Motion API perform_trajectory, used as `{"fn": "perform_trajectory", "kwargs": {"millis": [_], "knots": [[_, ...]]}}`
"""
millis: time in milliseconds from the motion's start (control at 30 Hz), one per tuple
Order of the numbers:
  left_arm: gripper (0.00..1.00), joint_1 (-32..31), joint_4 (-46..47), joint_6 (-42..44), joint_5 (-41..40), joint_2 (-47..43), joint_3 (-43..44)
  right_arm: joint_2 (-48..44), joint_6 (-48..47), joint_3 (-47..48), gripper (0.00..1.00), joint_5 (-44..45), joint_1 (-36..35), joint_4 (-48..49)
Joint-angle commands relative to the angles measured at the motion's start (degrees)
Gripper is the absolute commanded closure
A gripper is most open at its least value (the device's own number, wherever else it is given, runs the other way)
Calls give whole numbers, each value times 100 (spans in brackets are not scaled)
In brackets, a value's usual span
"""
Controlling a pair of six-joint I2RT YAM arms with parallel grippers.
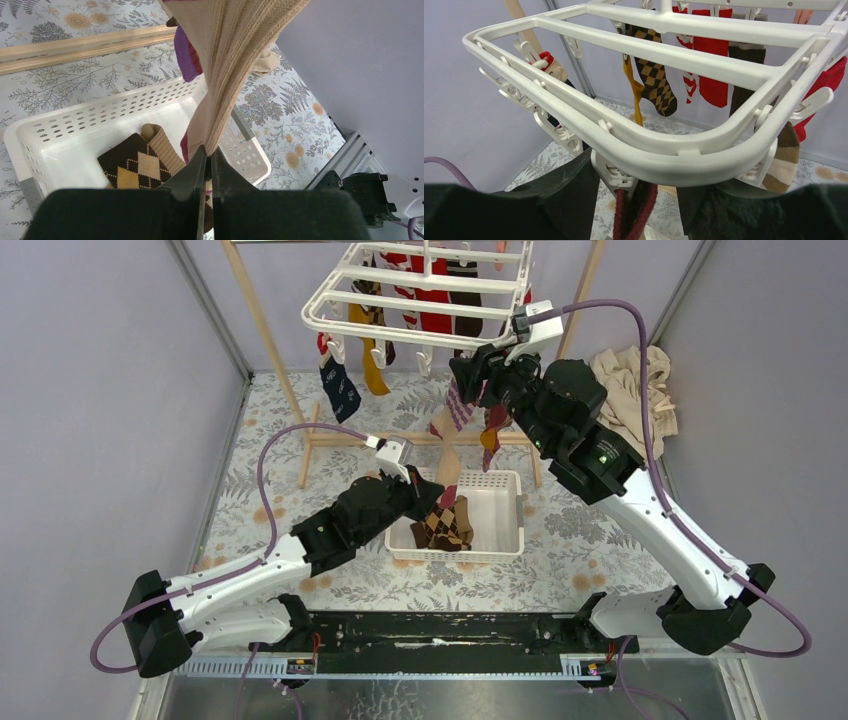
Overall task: Remove the socks clipped to the hanger
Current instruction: Remove the sock from the hanger.
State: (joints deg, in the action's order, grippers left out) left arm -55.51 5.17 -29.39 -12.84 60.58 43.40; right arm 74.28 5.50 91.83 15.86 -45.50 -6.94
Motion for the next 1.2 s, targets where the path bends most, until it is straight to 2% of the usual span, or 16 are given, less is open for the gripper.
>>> {"fn": "perform_trajectory", "kwargs": {"millis": [0,267,533,633,733,800,833,900,933,1033,1167], "knots": [[100,-30,230,83,49,-9,20,33,43,274,41,128,-64,368],[100,-31,261,92,58,37,-14,-15,44,216,48,166,-54,507],[100,-30,292,82,86,62,-39,-79,48,121,70,111,-65,573],[100,-31,292,67,82,51,-66,-105,48,74,75,93,-60,585],[100,-35,300,48,95,34,-83,-124,48,35,85,82,-60,596],[100,-31,309,40,120,23,-85,-108,48,59,81,83,-65,532],[100,-30,303,46,123,24,-83,-103,55,70,71,83,-64,501],[100,-30,264,47,149,24,-43,-105,73,43,46,76,-63,449],[100,-30,243,47,158,18,-35,-124,87,8,40,83,-58,437],[100,-31,198,56,220,-1,4,-252,156,-223,27,114,-60,383],[100,-30,106,22,388,9,73,-566,320,-749,22,177,-60,163]]}}
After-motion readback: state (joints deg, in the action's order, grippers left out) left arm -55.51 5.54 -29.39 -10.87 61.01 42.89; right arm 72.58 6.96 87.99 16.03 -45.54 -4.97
